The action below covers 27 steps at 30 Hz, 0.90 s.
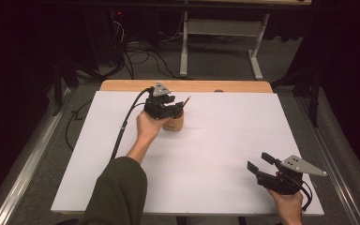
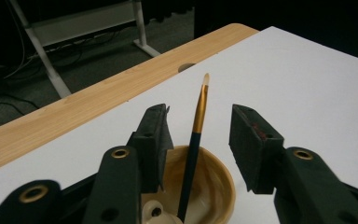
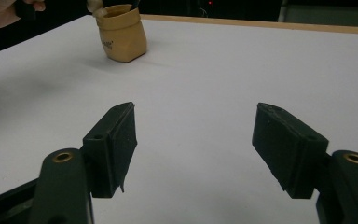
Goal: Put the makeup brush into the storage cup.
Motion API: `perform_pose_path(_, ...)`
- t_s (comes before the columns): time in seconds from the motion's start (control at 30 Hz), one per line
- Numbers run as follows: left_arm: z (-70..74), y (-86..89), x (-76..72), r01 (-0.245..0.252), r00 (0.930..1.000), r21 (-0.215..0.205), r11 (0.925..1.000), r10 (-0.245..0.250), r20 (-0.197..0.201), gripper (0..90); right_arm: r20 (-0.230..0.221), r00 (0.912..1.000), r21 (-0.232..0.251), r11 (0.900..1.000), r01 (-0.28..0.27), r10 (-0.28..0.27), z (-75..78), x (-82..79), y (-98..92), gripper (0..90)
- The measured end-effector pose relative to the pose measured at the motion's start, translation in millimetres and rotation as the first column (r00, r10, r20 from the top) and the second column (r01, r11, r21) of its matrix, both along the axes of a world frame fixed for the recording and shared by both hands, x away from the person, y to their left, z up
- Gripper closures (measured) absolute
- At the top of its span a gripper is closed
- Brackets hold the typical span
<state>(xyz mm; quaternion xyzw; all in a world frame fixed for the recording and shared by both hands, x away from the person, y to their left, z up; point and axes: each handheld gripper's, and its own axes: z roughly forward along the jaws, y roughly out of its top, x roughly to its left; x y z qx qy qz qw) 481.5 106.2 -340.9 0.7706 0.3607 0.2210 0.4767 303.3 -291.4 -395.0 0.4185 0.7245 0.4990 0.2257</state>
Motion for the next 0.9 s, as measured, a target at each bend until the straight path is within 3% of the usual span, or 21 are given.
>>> perform_pose_path(0.1,2.4,3.6,-3.0,0.007,0.9999,-0.003,1.0000,-0.007,-0.009,45.8,0.000,1.0000,0.001,1.000,0.000,0.000,0.1,-0.1,0.1,32.4)
perform_pose_path(0.3,6.4,12.6,-9.4,0.025,0.9995,-0.014,0.9996,-0.025,-0.020,39.6,0.001,1.0000,-0.003,1.000,-0.001,0.001,-0.1,0.0,0.4,32.4)
perform_pose_path(0.9,17.7,26.8,-22.5,0.039,0.9991,-0.041,0.9984,-0.039,-0.013,36.5,-0.001,1.0000,0.000,1.000,-0.001,0.001,-0.1,0.1,0.7,32.4)
